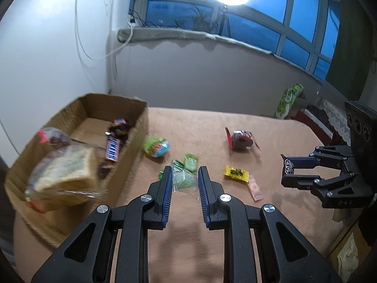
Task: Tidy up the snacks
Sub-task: 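Carry the black candy and green candy into the box with both grippers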
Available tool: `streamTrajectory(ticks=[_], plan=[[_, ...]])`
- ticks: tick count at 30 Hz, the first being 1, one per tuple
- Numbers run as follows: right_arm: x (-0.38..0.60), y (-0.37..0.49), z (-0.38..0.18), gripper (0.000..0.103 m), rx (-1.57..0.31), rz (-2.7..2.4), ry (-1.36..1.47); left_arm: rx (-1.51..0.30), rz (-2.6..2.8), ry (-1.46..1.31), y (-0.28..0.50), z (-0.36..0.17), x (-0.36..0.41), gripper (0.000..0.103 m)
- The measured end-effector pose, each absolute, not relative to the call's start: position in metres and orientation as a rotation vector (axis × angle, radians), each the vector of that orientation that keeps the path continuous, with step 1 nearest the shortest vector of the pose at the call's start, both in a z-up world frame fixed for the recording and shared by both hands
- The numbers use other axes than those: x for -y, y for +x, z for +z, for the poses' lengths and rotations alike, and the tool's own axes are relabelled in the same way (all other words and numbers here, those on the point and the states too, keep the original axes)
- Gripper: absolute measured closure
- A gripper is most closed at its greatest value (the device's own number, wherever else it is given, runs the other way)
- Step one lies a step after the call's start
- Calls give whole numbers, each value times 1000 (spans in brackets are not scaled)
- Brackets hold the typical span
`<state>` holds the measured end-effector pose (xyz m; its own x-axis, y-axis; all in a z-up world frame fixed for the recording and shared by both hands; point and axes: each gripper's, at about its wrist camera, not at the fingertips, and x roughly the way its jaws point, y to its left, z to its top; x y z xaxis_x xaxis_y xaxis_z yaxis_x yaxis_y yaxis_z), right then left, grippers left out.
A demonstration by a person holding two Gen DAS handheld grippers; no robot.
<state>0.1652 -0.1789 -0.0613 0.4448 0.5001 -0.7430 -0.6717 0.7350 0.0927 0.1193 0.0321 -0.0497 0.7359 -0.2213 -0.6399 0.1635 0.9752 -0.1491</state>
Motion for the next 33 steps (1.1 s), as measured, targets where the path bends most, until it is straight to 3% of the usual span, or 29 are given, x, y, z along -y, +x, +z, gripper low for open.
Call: streamTrajectory(ticks=[19, 33], plan=[[101, 213, 7, 64, -682, 778, -199, -594, -27, -146, 100, -17, -132, 83], [20, 249, 8, 64, -677, 841, -228, -619, 60, -193, 110, -34, -185, 83]])
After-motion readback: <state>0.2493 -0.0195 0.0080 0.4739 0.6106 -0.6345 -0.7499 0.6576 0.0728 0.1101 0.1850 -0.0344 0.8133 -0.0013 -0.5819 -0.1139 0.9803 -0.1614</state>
